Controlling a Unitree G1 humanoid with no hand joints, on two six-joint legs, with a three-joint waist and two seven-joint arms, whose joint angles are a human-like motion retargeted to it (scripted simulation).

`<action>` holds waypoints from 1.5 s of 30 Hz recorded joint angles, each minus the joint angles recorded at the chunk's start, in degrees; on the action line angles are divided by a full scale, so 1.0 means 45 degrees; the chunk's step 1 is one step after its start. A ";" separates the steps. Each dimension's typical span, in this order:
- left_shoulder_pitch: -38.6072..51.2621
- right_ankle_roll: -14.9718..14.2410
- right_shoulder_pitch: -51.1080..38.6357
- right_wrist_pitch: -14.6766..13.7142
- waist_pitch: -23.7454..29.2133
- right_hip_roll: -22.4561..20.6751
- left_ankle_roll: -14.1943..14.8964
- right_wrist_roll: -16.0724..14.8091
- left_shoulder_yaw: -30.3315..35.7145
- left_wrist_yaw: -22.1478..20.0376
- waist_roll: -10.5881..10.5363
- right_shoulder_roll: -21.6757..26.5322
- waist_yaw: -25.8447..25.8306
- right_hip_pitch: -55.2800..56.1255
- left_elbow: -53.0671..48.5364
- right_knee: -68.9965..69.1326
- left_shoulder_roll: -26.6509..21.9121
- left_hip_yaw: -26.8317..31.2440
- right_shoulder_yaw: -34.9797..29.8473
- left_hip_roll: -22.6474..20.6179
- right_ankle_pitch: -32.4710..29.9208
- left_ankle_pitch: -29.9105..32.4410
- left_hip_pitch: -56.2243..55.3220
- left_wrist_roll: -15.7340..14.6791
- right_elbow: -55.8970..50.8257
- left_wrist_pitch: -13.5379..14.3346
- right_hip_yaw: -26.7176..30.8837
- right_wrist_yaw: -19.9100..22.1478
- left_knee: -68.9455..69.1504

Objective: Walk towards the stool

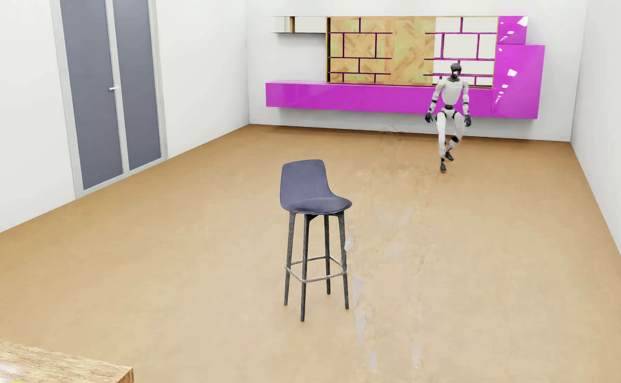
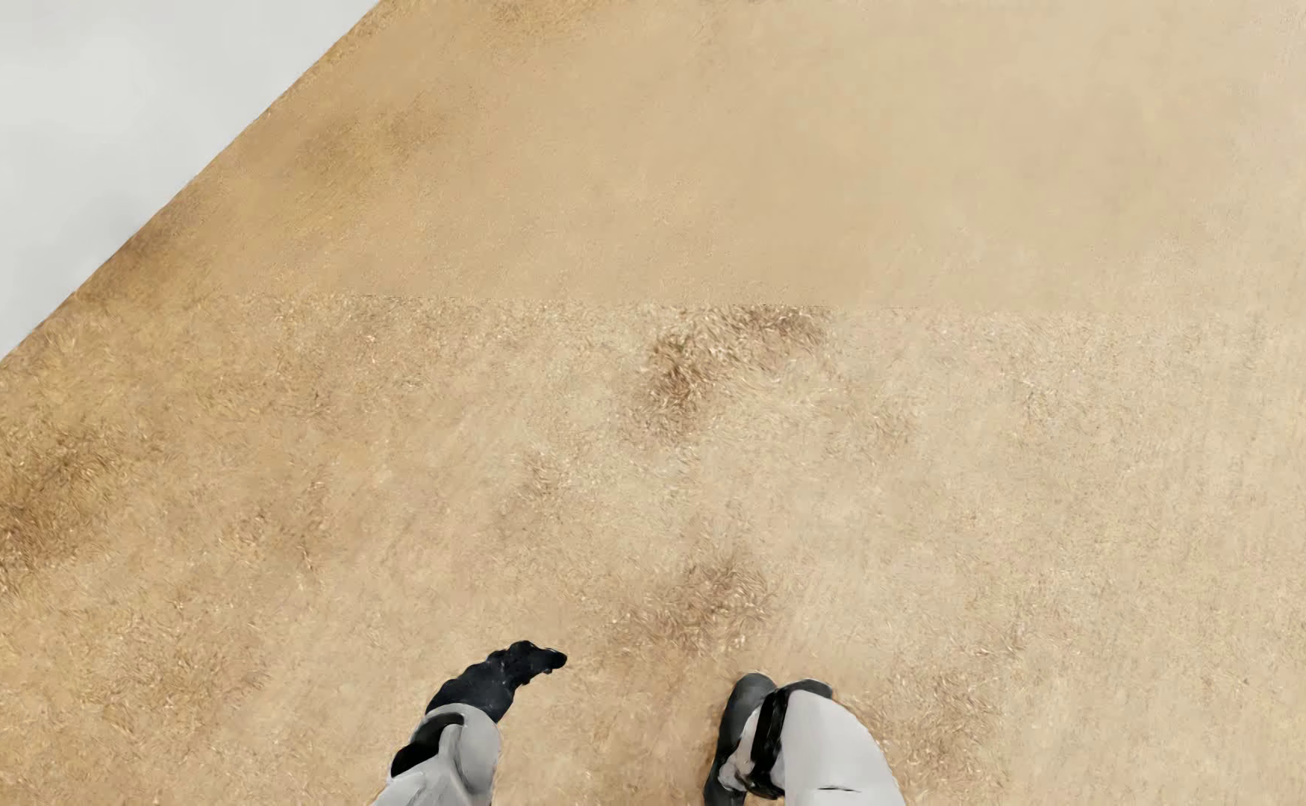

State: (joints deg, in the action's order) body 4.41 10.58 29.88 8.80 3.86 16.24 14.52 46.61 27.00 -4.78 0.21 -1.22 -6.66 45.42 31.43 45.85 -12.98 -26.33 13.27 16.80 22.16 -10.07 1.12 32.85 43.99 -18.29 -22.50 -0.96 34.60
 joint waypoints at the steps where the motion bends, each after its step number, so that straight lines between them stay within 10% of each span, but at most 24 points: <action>1: -0.0388 0.0107 -0.0122 0.0272 0.0047 -0.0502 -0.0238 0.0157 -0.0374 -0.0325 -0.0043 -0.0019 0.0074 -0.0495 0.0760 0.0086 -0.0107 0.1143 -0.0156 0.0624 0.0407 0.2246 -0.0789 -0.0501 0.0298 -0.0377 0.0043 -0.0256 0.2024; 3: -0.1096 -0.0108 -0.0909 0.0411 0.0143 -0.1738 -0.3215 0.0843 -0.0769 -0.0428 -0.0178 0.0463 0.0467 -0.1906 0.2673 -0.0583 -0.0223 0.2358 -0.0851 0.1288 0.1126 0.2411 -0.3289 -0.1331 0.0638 -0.1112 0.0271 -0.1210 0.6298; 4: -0.1518 -0.0353 -0.1568 0.0253 0.0173 -0.2438 -0.3468 0.1151 -0.0766 -0.0151 -0.0200 0.0784 0.0740 -0.2852 0.3459 -0.1484 -0.0288 0.3331 -0.1163 0.0550 0.1217 0.1627 -0.4988 -0.1514 0.0608 -0.1395 0.0547 -0.1171 0.7899; 9: -0.5157 -0.1124 -0.5232 -0.1595 -0.0261 -0.4305 -0.1953 0.0877 -0.0978 0.2225 0.0087 0.1688 0.1714 -0.7879 0.3232 -0.6034 -0.0746 0.3546 -0.2997 -0.1637 0.1441 0.0487 -1.1059 -0.1763 -0.1164 -0.0664 0.2874 0.0050 0.4187; 12: -0.7443 -0.1476 -0.6394 -0.3033 -0.0384 -0.4422 -0.1160 -0.0816 -0.3576 0.0968 0.0085 0.1788 0.2308 -1.0129 0.1555 -0.6031 -0.0066 0.4318 -0.4150 -0.1993 0.2676 0.0530 -1.1898 -0.1270 -0.3742 -0.0508 0.4121 0.1026 -0.2739; 13: -0.7644 -0.1607 -0.6125 -0.3283 -0.0401 -0.4203 -0.1822 -0.1757 -0.4011 0.0393 0.0097 0.1724 0.2474 -1.0856 0.1466 -0.5650 0.0263 0.4313 -0.4242 -0.2100 0.2249 0.0593 -1.1783 -0.0922 -0.4464 -0.0632 0.4173 0.1810 -0.2939; 16: -0.6569 -0.2888 -0.4142 -0.2945 -0.0234 -0.2547 -0.3448 -0.3640 -0.4075 0.0853 0.0387 0.2351 0.2668 -0.9587 0.2267 0.0717 0.1023 0.4210 -0.4900 -0.2565 -0.5079 0.1280 -1.0667 -0.0146 -0.5492 -0.1318 0.4092 0.1667 0.0234; 17: -0.5841 -0.2988 -0.3635 -0.2351 -0.0134 -0.1783 -0.3666 -0.3367 -0.4108 0.1100 0.0533 0.2540 0.2493 -0.7938 0.2490 0.3769 0.1188 0.3972 -0.4949 -0.2748 -0.6128 0.0432 -0.9853 -0.0037 -0.5297 -0.1462 0.3938 0.0956 0.0570; 18: -0.4960 -0.2046 -0.3336 -0.1729 -0.0056 -0.1542 -0.3526 -0.2608 -0.4075 0.1099 0.0674 0.2612 0.2199 -0.6104 0.2683 0.5892 0.1304 0.3766 -0.4804 -0.3018 -0.4915 -0.0424 -0.8780 0.0238 -0.4768 -0.1428 0.3961 0.0635 0.0347; 20: -0.3008 -0.2675 -0.3183 -0.0254 -0.0118 -0.1728 -0.3107 -0.1402 -0.3059 0.0760 0.0730 0.1976 0.1593 -0.2869 0.2667 0.6160 0.0786 0.3670 -0.3787 -0.3494 -0.2880 -0.1517 -0.6126 0.1020 -0.2796 -0.0983 0.3385 0.1591 -0.1233; 23: -0.0148 -0.3251 -0.2669 0.1170 -0.0378 -0.2954 -0.3098 -0.2757 -0.1069 0.1190 0.0418 0.1300 0.0819 0.0349 0.1475 0.0543 -0.0538 0.3572 -0.0775 -0.3961 -0.2436 -0.3493 -0.2635 0.1863 -0.0455 0.0226 0.4083 0.2039 -0.2192; 24: 0.0798 -0.3769 -0.2200 0.1088 -0.0358 -0.3208 -0.2986 -0.2889 -0.0793 0.1197 0.0316 0.1412 0.0567 0.0557 0.0704 -0.2784 -0.0955 0.3724 -0.0363 -0.3935 -0.2995 -0.4072 -0.1486 0.1868 -0.0408 0.0573 0.4795 0.1570 -0.2402; 25: 0.1614 -0.2927 -0.1480 0.0751 -0.0294 -0.3146 -0.2746 -0.2669 -0.0827 0.0796 0.0208 0.1466 0.0315 0.0326 -0.0025 -0.6210 -0.1206 0.4025 -0.0198 -0.3787 -0.3319 -0.4430 -0.0255 0.1629 -0.0676 0.0821 0.5330 0.1309 -0.2799; 27: 0.2364 -0.2770 0.0261 0.0075 -0.0159 -0.2177 -0.2131 -0.2274 -0.1470 -0.0651 0.0091 0.0936 -0.0059 -0.0217 -0.0922 -0.7658 -0.1157 0.4763 0.0347 -0.3288 -0.3155 -0.3425 0.1830 0.0407 -0.1423 0.0926 0.2940 0.1482 -0.2444; 30: 0.1339 -0.1096 0.0722 -0.0116 0.0127 -0.2283 -0.1216 -0.2331 -0.2029 -0.1357 -0.0341 -0.0335 -0.0413 -0.0564 -0.1693 -0.2042 -0.1393 0.5344 0.1078 -0.1384 -0.3181 0.4123 0.0486 -0.0241 -0.1131 0.0029 0.2056 0.1657 0.4377; 33: -0.0600 -0.1293 -0.2478 0.0115 0.0263 -0.3848 -0.2698 -0.1221 -0.2672 -0.1499 -0.0747 0.0012 0.0155 -0.3855 -0.0645 -0.3073 -0.0195 0.5386 0.0353 -0.1166 -0.0710 0.2034 -0.5071 -0.0967 0.0511 -0.0649 0.2317 0.2508 0.9183; 35: -0.1493 -0.1696 -0.4873 -0.0282 -0.0075 -0.4340 -0.2603 -0.0111 -0.2148 -0.0241 -0.0648 0.0341 0.0718 -0.6625 0.1657 -0.5497 0.0315 0.4826 -0.1172 -0.1854 -0.0139 0.0765 -0.7964 -0.1391 0.0925 -0.1122 0.2814 0.2006 0.6571; 38: -0.3341 -0.1875 -0.7872 -0.2876 -0.0609 -0.4504 -0.2439 0.0635 -0.0723 0.3871 -0.0375 0.0849 0.1625 -0.9107 0.2830 -0.5895 -0.0462 0.5266 -0.4024 -0.1926 0.1266 0.1261 -1.0652 -0.0235 -0.1359 -0.0861 0.3435 0.0534 -0.0883; 40: -0.5713 -0.2266 -0.8944 -0.4602 -0.0678 -0.4216 -0.2072 -0.0791 -0.3219 0.2003 -0.0399 0.1135 0.2135 -1.0790 0.1732 -0.5482 0.0034 0.4862 -0.5436 -0.0890 0.1584 0.0537 -1.0848 -0.0101 -0.3644 -0.1066 0.4291 0.1150 -0.4825; 42: -0.7175 -0.1906 -0.8116 -0.5015 -0.0620 -0.3053 -0.3566 -0.2494 -0.5079 -0.0357 -0.0313 0.2541 0.2558 -1.1102 0.1584 -0.2468 0.1585 0.3701 -0.6568 -0.0694 -0.1810 0.1163 -1.0436 -0.0438 -0.5783 -0.1286 0.4736 0.0469 -0.2360; 43: -0.7244 -0.3203 -0.7147 -0.4684 -0.0555 -0.1987 -0.4012 -0.2664 -0.5007 -0.0081 -0.0159 0.3435 0.2634 -1.0224 0.2016 0.0538 0.1961 0.3365 -0.6807 -0.0920 -0.5311 0.1962 -1.0079 -0.0446 -0.6851 -0.1393 0.4444 -0.0378 -0.0931; 45: -0.6116 -0.1882 -0.4934 -0.3317 -0.0376 -0.0439 -0.3873 -0.2700 -0.3507 0.2071 0.0337 0.3993 0.2215 -0.7042 0.3004 0.5803 0.1556 0.2878 -0.6382 -0.2060 -0.5412 -0.0073 -0.8532 0.0306 -0.7517 -0.1168 0.4112 -0.0693 0.0595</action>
State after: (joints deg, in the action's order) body -23.11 2.11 7.67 -6.13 2.17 14.26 -2.91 34.46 11.23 4.53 1.73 16.75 3.30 13.74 44.95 71.97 -5.98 -13.37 -15.45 7.53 -2.19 -10.40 -37.28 34.23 10.16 -23.55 -4.00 -4.08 37.28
